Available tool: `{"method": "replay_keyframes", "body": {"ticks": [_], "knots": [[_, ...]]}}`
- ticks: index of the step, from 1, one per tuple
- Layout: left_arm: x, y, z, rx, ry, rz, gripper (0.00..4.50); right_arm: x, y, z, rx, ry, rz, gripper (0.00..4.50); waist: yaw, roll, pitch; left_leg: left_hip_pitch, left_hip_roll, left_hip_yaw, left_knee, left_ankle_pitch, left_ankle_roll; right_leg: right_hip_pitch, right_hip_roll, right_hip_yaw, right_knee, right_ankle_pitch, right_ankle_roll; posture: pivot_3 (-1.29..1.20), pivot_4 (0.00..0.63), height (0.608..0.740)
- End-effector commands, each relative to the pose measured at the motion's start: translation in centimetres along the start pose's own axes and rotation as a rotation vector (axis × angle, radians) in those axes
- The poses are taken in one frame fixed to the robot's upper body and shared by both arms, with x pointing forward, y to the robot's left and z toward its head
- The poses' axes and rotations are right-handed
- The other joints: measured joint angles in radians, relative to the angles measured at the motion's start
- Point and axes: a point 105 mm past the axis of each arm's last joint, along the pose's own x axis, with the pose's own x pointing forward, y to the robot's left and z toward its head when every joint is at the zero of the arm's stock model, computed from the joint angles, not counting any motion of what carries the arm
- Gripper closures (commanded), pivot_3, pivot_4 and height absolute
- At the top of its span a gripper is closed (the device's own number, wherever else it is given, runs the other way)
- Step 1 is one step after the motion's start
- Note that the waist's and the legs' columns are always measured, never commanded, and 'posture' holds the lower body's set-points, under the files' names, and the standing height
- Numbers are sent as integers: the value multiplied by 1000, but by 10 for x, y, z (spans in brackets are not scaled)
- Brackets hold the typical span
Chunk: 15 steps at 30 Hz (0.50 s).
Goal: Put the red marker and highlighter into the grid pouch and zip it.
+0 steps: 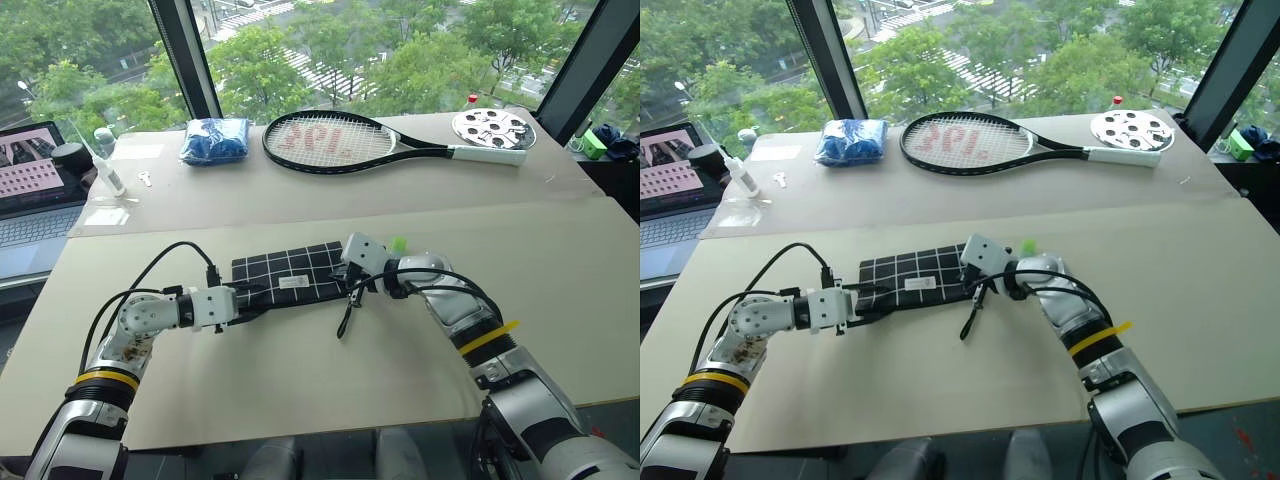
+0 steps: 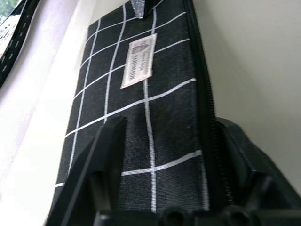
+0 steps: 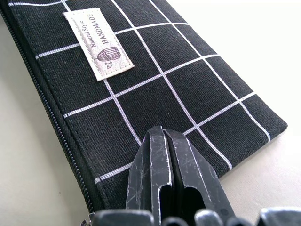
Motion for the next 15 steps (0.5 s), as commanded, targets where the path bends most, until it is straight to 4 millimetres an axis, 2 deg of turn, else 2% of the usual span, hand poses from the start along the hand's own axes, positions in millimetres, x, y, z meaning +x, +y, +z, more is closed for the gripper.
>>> {"method": "replay_keyframes", "body": {"ticks": [1, 3, 6, 10, 13, 15], "knots": [[0, -3, -7, -20, 30, -19, 3748, -3, -1, -12, 10, 40, -17, 4500, 0, 0, 0, 0, 0, 0, 0, 0, 0, 0, 0, 0, 0, 0, 0, 0, 150, 740], [0, 0, -6, -20, 26, -7, 4466, -4, -1, -12, 12, 38, -17, 4500, 0, 0, 0, 0, 0, 0, 0, 0, 0, 0, 0, 0, 0, 0, 0, 0, 150, 740], [1, 5, -6, -26, 30, 15, 4466, -6, -4, -9, 39, 18, -27, 4500, -1, 0, 0, 0, 0, 0, 0, 0, 0, 0, 0, 0, 0, 0, 0, 0, 150, 740], [2, 14, 0, -47, 6, 64, 4466, -12, -21, 5, 109, -66, -86, 4500, 0, 0, 0, 0, 0, 0, 0, 0, 0, -1, 0, 0, 0, 0, 0, 0, 150, 740], [2, 22, 6, -87, -18, 113, 4500, -24, -42, 23, 199, -172, -147, 3744, -3, 0, 0, -1, 0, 0, 0, 0, 0, -2, 0, 0, 0, 0, 0, 0, 150, 740], [0, 32, 10, -150, -42, 174, 4500, -42, -62, 39, 259, -255, -194, 3068, -6, 0, 1, -2, 0, 0, 0, 0, 0, -3, 0, 0, 0, 0, 0, 0, 150, 740]]}}
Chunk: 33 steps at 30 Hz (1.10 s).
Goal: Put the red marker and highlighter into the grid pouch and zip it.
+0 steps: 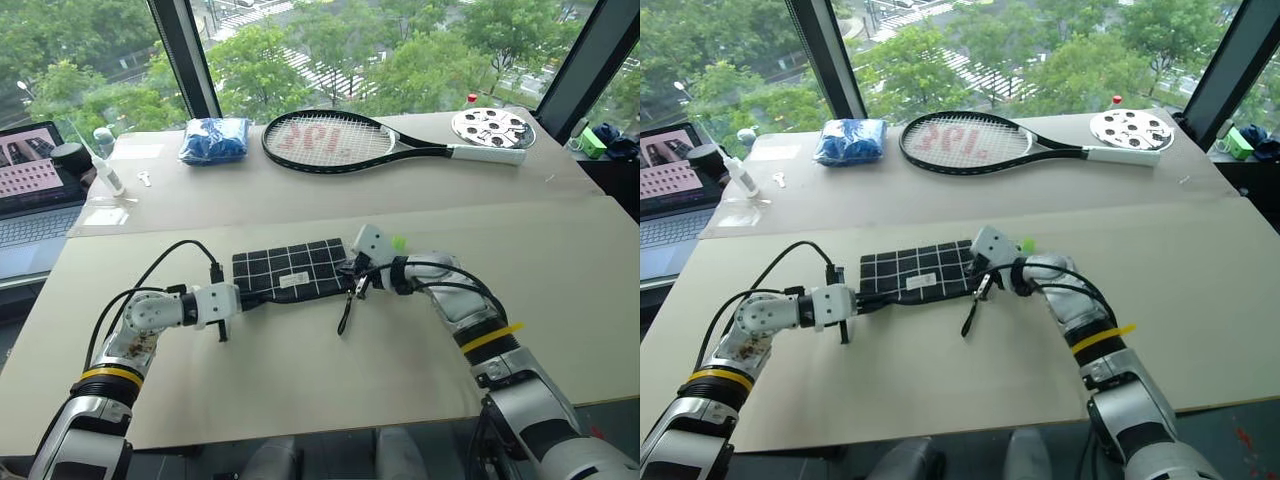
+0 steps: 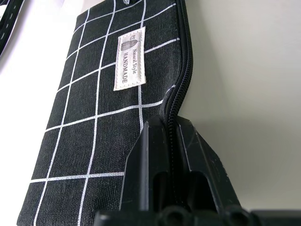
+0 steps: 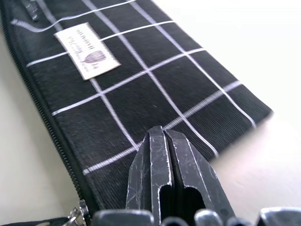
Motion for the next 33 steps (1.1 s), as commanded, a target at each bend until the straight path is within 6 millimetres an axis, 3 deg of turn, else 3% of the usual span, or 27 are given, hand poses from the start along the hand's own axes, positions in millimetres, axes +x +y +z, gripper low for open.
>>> {"method": "replay_keyframes", "body": {"ticks": [1, 4, 8, 12, 16, 20, 27, 33], "knots": [[-5, 24, 14, -97, -61, 138, 4500, -27, -36, 56, 88, -203, -78, 2716, -3, 0, 1, -1, 0, 0, 0, 0, 0, -1, 0, 0, 0, 0, 0, 0, 150, 740], [-7, 31, 19, -174, -83, 188, 4500, -48, -43, 73, 147, -262, -42, 1736, -12, 0, 1, -7, 0, 0, 0, 0, 0, -6, 0, 0, 1, 1, 0, 0, 150, 740], [-9, 35, 25, -250, -109, 233, 4500, -82, -48, 83, 138, -285, -34, 1736, -22, 0, 1, -16, 0, 0, 1, 0, 0, -17, 0, 0, 1, 2, 0, 0, 150, 740], [-11, 38, 26, -295, -110, 271, 4500, -92, -34, 61, 92, -174, -27, 1736, -24, 0, 1, -17, 0, 0, 1, -1, 0, -17, -1, -1, 0, 2, 0, 0, 150, 740], [-12, 42, 28, -328, -116, 303, 4500, -83, -11, 46, 99, -113, 2, 1736, -27, -1, 1, -16, 0, 3, 0, -1, 0, -17, -1, -1, 0, 2, 0, 0, 150, 740], [-9, 43, 34, -355, -146, 309, 4500, -58, 13, 30, 118, -67, 10, 1736, -26, -1, 1, -15, 1, 5, 1, -1, 0, -17, -1, -1, 0, 3, -1, 0, 150, 740], [-6, 39, 37, -360, -157, 285, 4500, -33, -10, 21, 124, -13, -173, 1736, -20, -1, 1, -15, 0, 6, 3, -1, 0, -17, -1, 0, 0, 5, 0, 0, 150, 740], [-4, 35, 40, -371, -169, 276, 4500, -25, -14, 21, 140, -9, -185, 1736, -22, -1, 1, -15, 0, 6, 2, -1, 0, -17, -1, 0, 0, 5, 0, 0, 150, 740]]}}
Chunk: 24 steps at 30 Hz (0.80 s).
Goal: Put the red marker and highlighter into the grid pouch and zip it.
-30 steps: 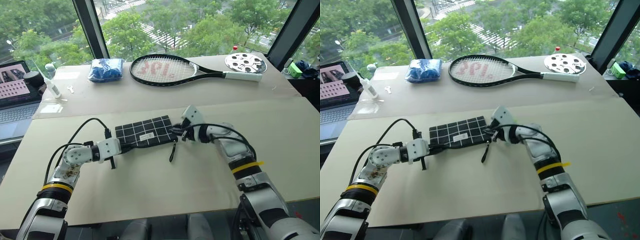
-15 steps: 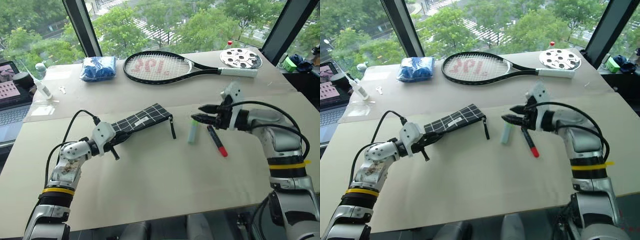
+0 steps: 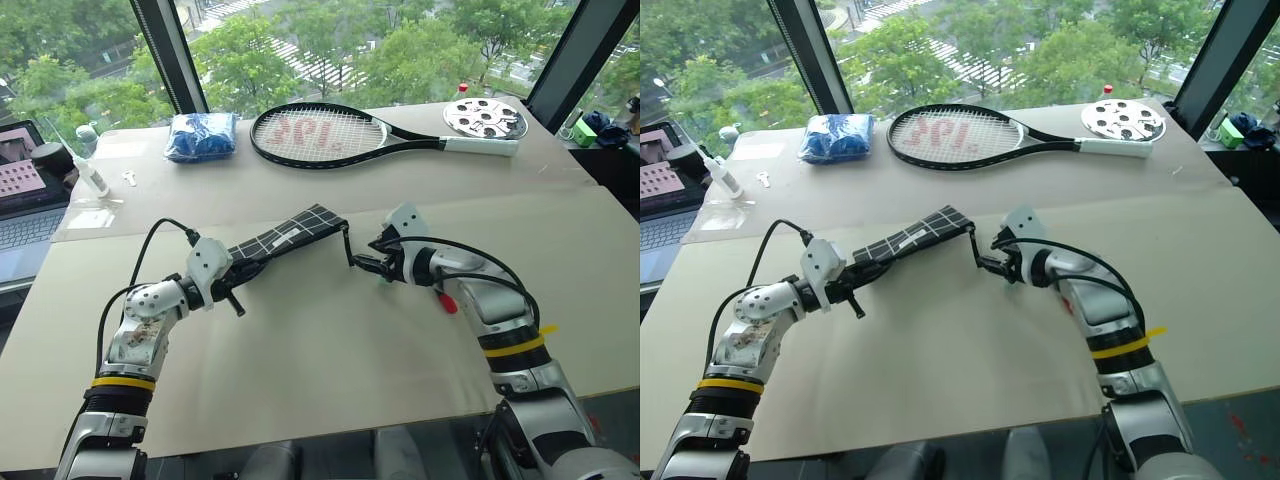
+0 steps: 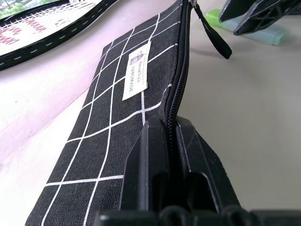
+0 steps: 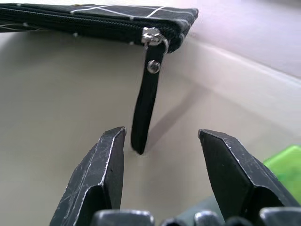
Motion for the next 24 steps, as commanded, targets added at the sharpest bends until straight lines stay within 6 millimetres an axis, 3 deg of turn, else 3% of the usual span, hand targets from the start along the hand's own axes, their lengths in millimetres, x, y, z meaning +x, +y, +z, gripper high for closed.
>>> {"method": "replay_keyframes", "body": {"ticks": [1, 12, 15, 20, 21, 24], "knots": [[0, -2, 12, 4, -49, 2, 4500, 3, 2, 11, -18, -39, 10, 1736, -1, 0, 0, 0, 0, 0, 0, 0, 0, 0, 0, 0, 0, 0, 0, 0, 150, 740], [0, -10, 11, -16, -53, -7, 4500, 28, 11, 19, 5, -60, 27, 1736, -5, 0, 0, 0, 0, 0, 0, 0, 0, 0, 0, 0, 0, 0, 0, 0, 150, 740], [0, -12, 11, -21, -56, -8, 4500, 31, 8, 22, -4, -75, 11, 2477, -5, 0, 0, 0, 0, 0, 0, 0, 0, 0, 0, 0, 0, 0, 0, 0, 150, 740], [0, -12, 12, -25, -58, -4, 4500, 32, 16, 26, -23, -92, 53, 4232, -5, 0, 0, 0, 0, 0, 0, 0, 0, 0, 0, 0, 0, 0, 0, 0, 150, 740], [0, -12, 12, -26, -60, -2, 4500, 32, 19, 27, -26, -94, 62, 4453, -5, 0, 0, 0, 0, 0, 0, 0, 0, 0, 0, 0, 0, 0, 0, 0, 150, 740], [0, -11, 12, -29, -62, 2, 4500, 34, 25, 28, -33, -92, 81, 4453, -6, 0, 0, 0, 0, 0, 0, 0, 0, 0, 0, 0, 0, 0, 0, 0, 150, 740]]}}
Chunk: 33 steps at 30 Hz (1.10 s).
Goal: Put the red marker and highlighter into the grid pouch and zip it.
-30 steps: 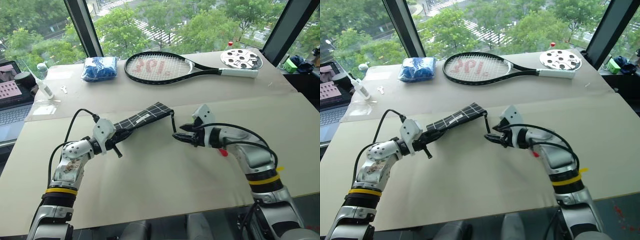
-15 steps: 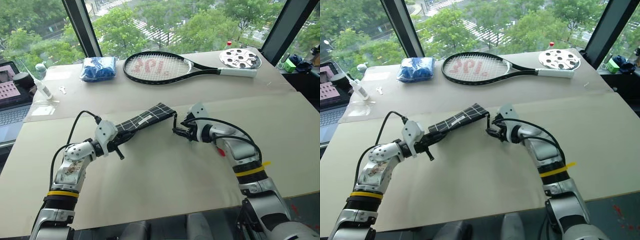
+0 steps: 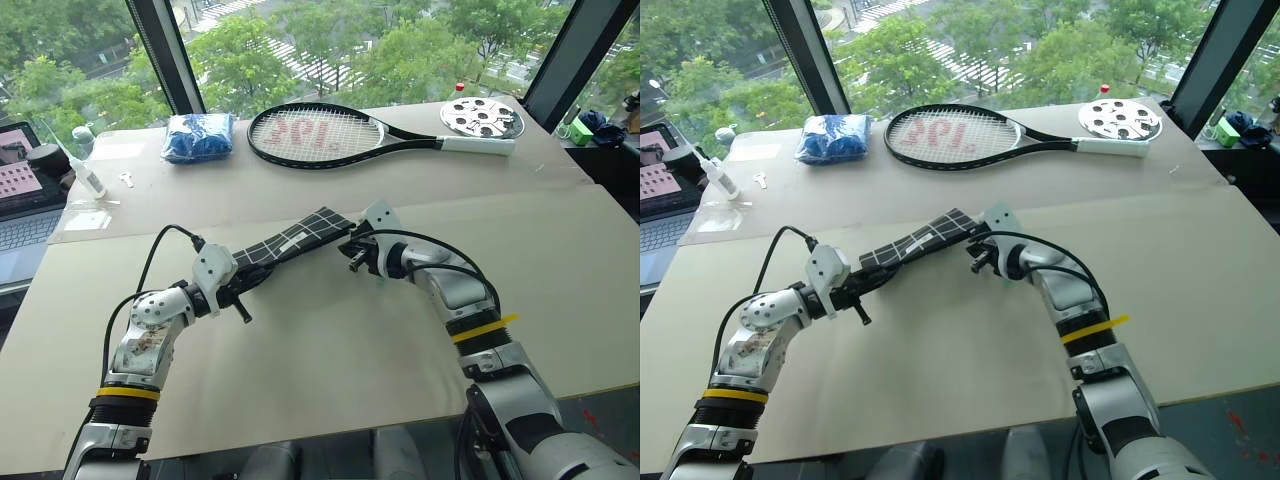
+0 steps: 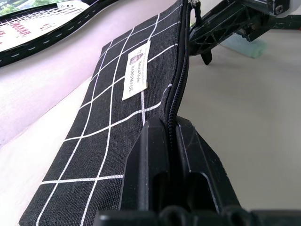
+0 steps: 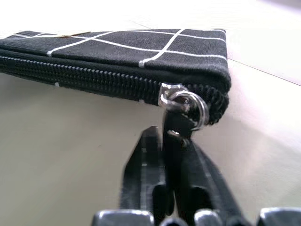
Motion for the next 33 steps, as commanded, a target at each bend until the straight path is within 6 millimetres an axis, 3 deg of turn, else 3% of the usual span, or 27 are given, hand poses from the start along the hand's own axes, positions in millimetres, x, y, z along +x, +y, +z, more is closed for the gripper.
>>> {"method": "replay_keyframes", "body": {"ticks": [1, 9, 19, 25, 30, 33], "knots": [[-1, 2, 12, 18, -42, 13, 4500, 3, 14, 21, -62, -59, 39, 4453, 0, 0, 0, 0, 0, 0, 0, 0, 0, 0, 0, 0, 0, 0, 0, 0, 150, 740], [3, 0, 12, 8, -52, 9, 4500, 20, 48, 14, -202, 7, 104, 4453, 0, 0, 0, 0, 0, 0, 0, 0, 0, 0, 0, 0, 0, 0, 0, 0, 150, 740], [5, -2, 11, 4, -52, 0, 4500, 26, 55, 33, -250, -19, 123, 4453, 0, 0, 0, 0, 0, 0, 0, 0, 0, 0, 0, 0, 0, 0, 0, 0, 150, 740], [5, -2, 9, 7, -42, -7, 4500, 22, 49, 42, -258, -11, 142, 4453, -1, 0, 0, 0, 0, 0, 0, 0, 0, 0, 0, 0, 0, 0, 0, 0, 150, 740], [5, -2, 9, 10, -39, -13, 4500, 28, 63, 25, -328, 70, 179, 4453, -2, 0, 0, 0, 0, 0, 0, 0, 0, 0, 0, 0, 0, 0, 0, 0, 150, 740], [6, -1, 10, 12, -41, -16, 4500, 39, 60, 24, -337, 88, 110, 4453, -3, 0, 0, 0, 0, 0, 0, 0, 0, 0, 0, 0, 0, 0, 0, 0, 150, 740]]}}
